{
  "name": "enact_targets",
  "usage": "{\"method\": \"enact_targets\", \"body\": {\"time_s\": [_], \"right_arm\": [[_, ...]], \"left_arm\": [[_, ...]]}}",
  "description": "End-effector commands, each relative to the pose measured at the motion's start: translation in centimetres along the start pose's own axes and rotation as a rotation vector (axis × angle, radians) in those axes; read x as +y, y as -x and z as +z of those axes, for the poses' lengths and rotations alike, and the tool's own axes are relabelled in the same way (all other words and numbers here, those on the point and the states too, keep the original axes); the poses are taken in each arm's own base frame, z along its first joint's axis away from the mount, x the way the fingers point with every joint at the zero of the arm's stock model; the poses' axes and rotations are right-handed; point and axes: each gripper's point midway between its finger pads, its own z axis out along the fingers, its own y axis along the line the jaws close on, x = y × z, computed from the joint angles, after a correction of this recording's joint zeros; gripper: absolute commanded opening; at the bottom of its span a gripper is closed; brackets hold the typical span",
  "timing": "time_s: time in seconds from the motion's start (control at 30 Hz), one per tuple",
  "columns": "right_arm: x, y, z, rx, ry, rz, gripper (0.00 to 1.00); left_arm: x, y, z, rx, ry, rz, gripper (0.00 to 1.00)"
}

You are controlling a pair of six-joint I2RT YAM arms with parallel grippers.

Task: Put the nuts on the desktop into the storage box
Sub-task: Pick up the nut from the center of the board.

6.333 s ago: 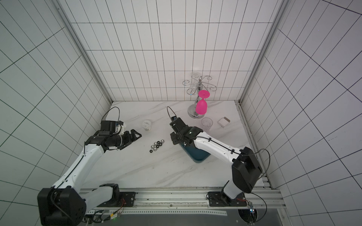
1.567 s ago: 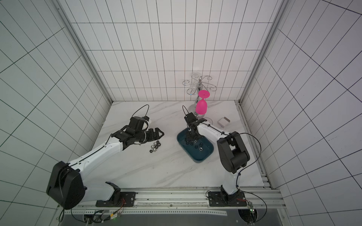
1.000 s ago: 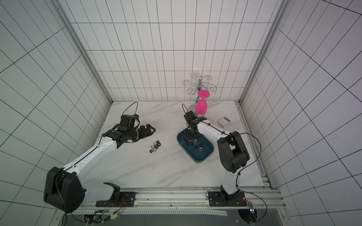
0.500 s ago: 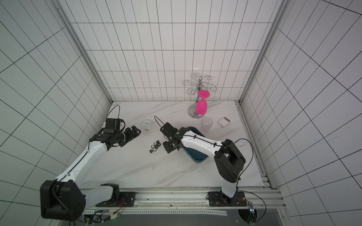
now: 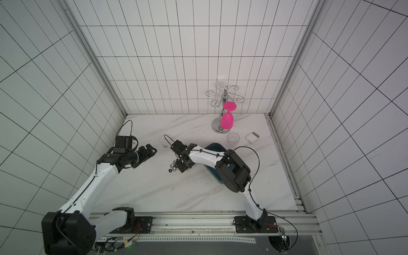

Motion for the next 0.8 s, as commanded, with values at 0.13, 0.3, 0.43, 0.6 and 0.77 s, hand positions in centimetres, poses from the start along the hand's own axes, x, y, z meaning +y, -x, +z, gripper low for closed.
{"method": "enact_targets", "body": {"time_s": [0.13, 0.3, 0.43, 0.6, 0.77], "right_arm": [[0.6, 1.5, 2.1, 0.019, -0.021, -0.053, 0.5], [1.1, 2.6, 2.8, 0.018, -0.019, -0.064, 0.42], [1.3, 3.2, 2.4, 0.009, -0.019, -0.064, 0.23], [1.1, 3.7, -0.1, -0.037, -0.021, -0.042, 0.17], [0.5, 4.6, -4.3, -0.127, -0.043, -0.023, 0.15]], "left_arm": [[0.7, 0.3, -0.7, -0.004, 0.012, 0.028, 0.98], [1.4, 0.4, -1.3, -0.014, 0.024, 0.032, 0.98], [1.8, 0.5, -1.8, -0.017, 0.028, 0.032, 0.98], [1.5, 0.7, -2.0, -0.018, 0.01, 0.028, 0.98], [-0.1, 0.7, -1.9, 0.001, -0.071, 0.006, 0.98]]}}
